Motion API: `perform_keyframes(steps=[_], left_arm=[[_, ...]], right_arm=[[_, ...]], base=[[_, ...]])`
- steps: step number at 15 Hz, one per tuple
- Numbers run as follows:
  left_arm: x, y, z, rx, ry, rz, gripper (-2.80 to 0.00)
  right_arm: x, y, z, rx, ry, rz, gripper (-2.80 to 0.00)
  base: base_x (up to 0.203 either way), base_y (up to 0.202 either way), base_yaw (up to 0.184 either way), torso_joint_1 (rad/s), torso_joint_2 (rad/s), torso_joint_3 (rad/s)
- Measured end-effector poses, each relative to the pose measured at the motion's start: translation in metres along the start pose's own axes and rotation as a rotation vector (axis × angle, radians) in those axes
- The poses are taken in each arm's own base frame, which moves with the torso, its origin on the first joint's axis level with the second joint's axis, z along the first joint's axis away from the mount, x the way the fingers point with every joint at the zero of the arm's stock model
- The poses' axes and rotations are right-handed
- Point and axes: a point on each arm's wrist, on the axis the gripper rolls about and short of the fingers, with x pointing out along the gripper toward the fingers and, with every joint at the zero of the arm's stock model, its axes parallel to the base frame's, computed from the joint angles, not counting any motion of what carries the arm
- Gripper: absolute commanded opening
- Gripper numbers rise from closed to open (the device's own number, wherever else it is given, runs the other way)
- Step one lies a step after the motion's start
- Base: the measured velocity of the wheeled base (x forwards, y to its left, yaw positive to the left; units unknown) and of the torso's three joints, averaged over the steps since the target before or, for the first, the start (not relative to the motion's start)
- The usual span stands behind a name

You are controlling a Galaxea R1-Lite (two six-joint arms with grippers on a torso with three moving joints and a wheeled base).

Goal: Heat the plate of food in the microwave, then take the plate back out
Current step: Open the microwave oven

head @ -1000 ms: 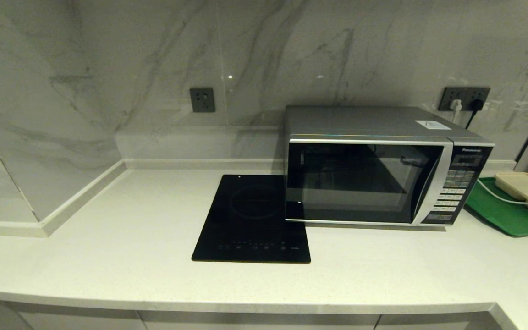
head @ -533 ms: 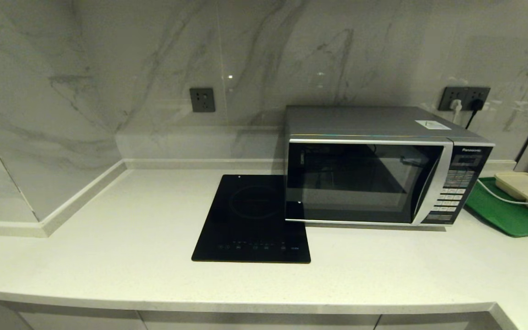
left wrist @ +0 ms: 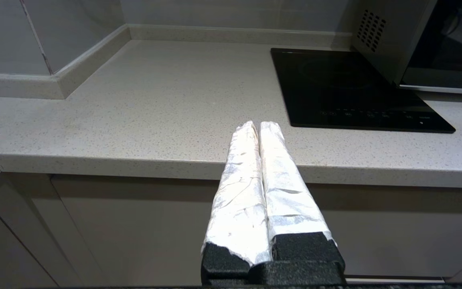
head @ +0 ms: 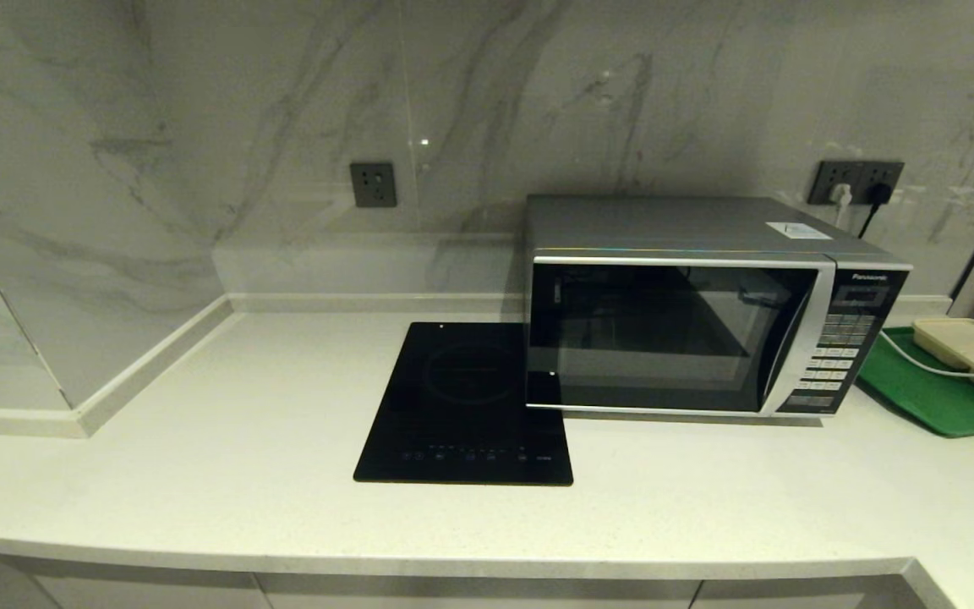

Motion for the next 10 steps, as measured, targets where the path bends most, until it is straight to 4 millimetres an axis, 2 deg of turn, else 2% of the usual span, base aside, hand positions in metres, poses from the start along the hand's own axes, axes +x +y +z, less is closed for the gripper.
perform_keyframes(steps=[2, 4, 7, 10], left_arm=[[0.000, 0.000, 0.000, 0.000, 0.000, 0.000, -2.80], [0.000, 0.000, 0.000, 0.000, 0.000, 0.000, -2.80], [0.000, 0.000, 0.000, 0.000, 0.000, 0.000, -2.80], [0.000, 0.000, 0.000, 0.000, 0.000, 0.000, -2.80]], right_arm=[[0.054, 0.018, 0.018, -0.034, 0.074, -0.142, -2.80], [0.104, 0.033, 0.023, -0.091, 0.148, -0.261, -2.80], [0.161, 0.053, 0.003, -0.216, 0.258, -0.409, -2.80], [0.203, 0.062, -0.037, -0.341, 0.321, -0.589, -2.80]], base=[[0.000, 0.000, 0.000, 0.000, 0.00, 0.000], [0.000, 0.000, 0.000, 0.000, 0.00, 0.000], [0.000, 0.000, 0.000, 0.000, 0.00, 0.000], [0.000, 0.000, 0.000, 0.000, 0.00, 0.000]])
